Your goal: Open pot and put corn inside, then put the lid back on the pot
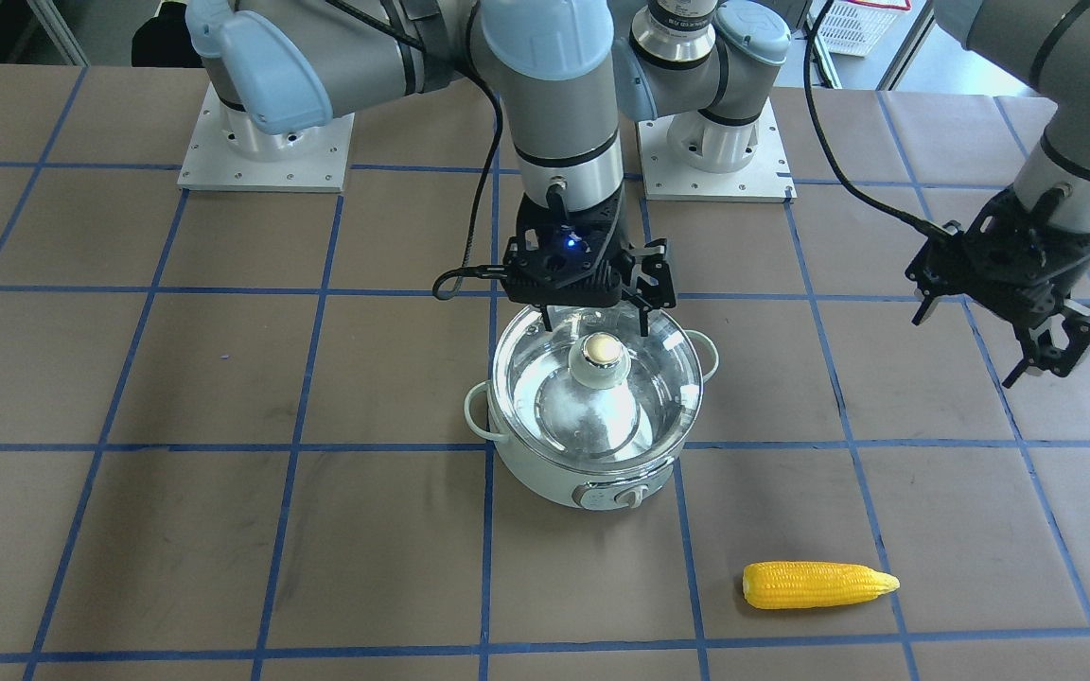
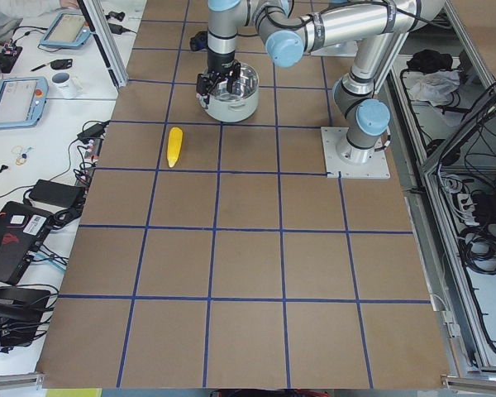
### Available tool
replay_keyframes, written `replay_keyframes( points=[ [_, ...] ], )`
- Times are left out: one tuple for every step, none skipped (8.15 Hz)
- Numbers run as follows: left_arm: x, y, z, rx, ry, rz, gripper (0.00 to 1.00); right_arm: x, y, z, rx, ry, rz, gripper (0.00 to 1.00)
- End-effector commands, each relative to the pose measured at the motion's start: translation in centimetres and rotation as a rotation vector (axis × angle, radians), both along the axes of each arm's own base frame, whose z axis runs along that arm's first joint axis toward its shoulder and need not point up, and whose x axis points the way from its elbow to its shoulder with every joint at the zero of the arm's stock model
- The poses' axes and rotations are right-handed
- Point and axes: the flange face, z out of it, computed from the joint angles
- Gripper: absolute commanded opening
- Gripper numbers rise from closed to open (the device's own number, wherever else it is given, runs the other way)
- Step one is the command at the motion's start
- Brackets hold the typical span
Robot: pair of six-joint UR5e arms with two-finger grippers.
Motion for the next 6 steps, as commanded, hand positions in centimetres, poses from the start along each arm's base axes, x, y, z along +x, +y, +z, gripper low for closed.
replay_keyframes(
  points=[
    [1.0, -4.4, -5.1, -0.050, 0.003, -0.179, 1.00, 3.2, 1.0, -3.3, 0.039, 0.011, -0.055, 0.99],
    [1.0, -6.2, -8.0, -0.069, 0.041, -0.261, 1.00, 3.2, 0.5, -4.5, 0.044, 0.038, -0.073, 0.99],
    [1.2, -7.3, -10.1, -0.069, 0.053, -0.274, 1.00, 3.3, 0.3, -5.4, 0.049, 0.051, -0.064, 0.99],
    [1.4, -7.9, -11.8, -0.049, 0.066, -0.275, 1.00, 3.4, 0.0, -6.1, 0.052, 0.059, -0.045, 0.99],
    [1.5, -8.4, -13.7, -0.020, 0.070, -0.324, 1.00, 3.5, -0.1, -6.6, 0.054, 0.064, -0.027, 0.99],
    [1.7, -9.0, -15.5, 0.001, 0.078, -0.336, 1.00, 3.5, -0.2, -6.8, 0.056, 0.066, -0.025, 0.98]
  ],
)
